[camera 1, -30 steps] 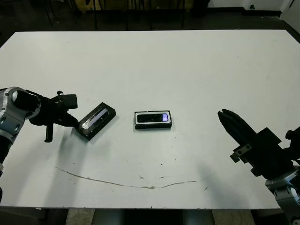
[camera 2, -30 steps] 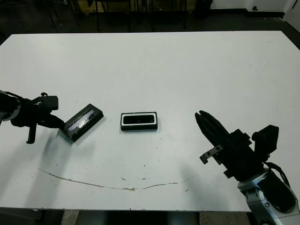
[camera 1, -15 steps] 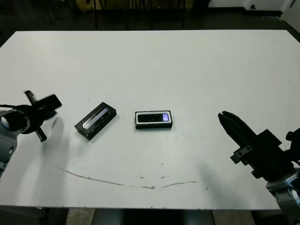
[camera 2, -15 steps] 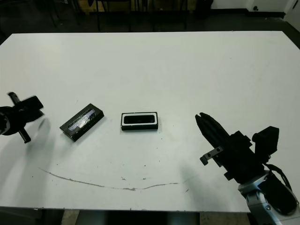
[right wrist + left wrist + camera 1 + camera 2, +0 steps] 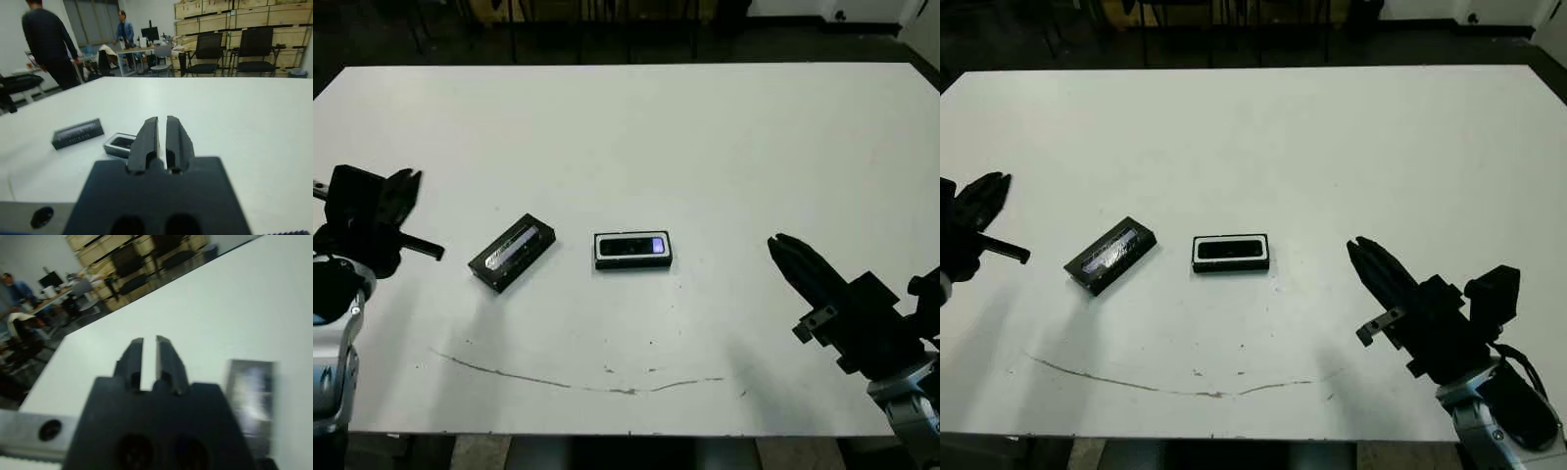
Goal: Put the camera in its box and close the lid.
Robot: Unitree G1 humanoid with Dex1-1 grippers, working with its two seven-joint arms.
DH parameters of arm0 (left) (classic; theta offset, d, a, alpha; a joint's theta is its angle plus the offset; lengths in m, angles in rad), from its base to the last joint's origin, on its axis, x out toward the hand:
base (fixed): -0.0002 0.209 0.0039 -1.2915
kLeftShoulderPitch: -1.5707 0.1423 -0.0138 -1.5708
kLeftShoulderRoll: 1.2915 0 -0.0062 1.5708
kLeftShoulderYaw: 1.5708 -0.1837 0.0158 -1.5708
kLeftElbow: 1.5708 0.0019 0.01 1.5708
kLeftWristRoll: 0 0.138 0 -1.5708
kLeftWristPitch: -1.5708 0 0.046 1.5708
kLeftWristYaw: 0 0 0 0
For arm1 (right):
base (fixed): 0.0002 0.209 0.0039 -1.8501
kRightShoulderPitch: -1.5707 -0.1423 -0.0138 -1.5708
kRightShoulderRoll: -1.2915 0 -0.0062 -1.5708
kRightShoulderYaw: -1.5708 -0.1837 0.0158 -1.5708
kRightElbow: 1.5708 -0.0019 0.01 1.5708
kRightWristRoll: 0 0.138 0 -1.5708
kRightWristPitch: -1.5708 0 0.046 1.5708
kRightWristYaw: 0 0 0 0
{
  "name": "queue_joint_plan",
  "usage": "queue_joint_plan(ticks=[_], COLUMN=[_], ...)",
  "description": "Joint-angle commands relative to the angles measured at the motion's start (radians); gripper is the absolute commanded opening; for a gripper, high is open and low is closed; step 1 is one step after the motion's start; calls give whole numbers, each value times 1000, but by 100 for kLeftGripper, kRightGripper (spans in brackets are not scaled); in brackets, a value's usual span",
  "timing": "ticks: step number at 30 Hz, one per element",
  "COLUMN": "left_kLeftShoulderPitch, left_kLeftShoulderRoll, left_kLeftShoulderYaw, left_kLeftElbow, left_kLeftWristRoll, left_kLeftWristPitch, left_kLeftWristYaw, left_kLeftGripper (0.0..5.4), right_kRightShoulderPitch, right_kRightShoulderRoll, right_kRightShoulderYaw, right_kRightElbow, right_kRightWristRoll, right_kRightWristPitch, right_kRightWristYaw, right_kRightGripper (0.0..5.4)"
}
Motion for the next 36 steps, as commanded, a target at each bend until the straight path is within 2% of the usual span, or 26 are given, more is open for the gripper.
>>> queue_joint_plan(ticks=[1, 11, 15, 23, 28, 32, 36], left_kLeftShoulderPitch=[12, -33, -41, -59, -57, -51, -49], left_kLeftShoulderRoll=[10, 218, 247, 246, 212, 189, 187], left_kLeftShoulderYaw=[-1, -133, -196, -243, -247, -250, -256], left_kLeftElbow=[-1, 141, 174, 233, 244, 250, 263], left_kLeftWristRoll=[-64, -146, -105, -94, -112, -104, -99], left_kLeftWristPitch=[54, 50, 14, 0, 10, -1, -1], left_kLeftWristYaw=[-42, -348, -369, -381, -363, -332, -324], left_kLeftGripper=[119, 304, 379, 528, 538, 538, 538], right_kRightShoulderPitch=[20, 21, 22, 29, 30, 25, 24], right_kRightShoulderRoll=[8, -31, -28, -32, -29, -25, -38], right_kRightShoulderYaw=[6, -4, 3, 11, 13, 14, 2], right_kRightElbow=[1, -19, -9, -9, -26, 16, 18], right_kRightWristRoll=[15, 70, 75, 66, 92, 90, 84], right_kRightWristPitch=[5, 73, 64, 62, 88, 57, 70], right_kRightWristYaw=[2, -27, -16, -12, -38, 14, 19], right_kRightGripper=[0, 0, 0, 0, 0, 0, 0])
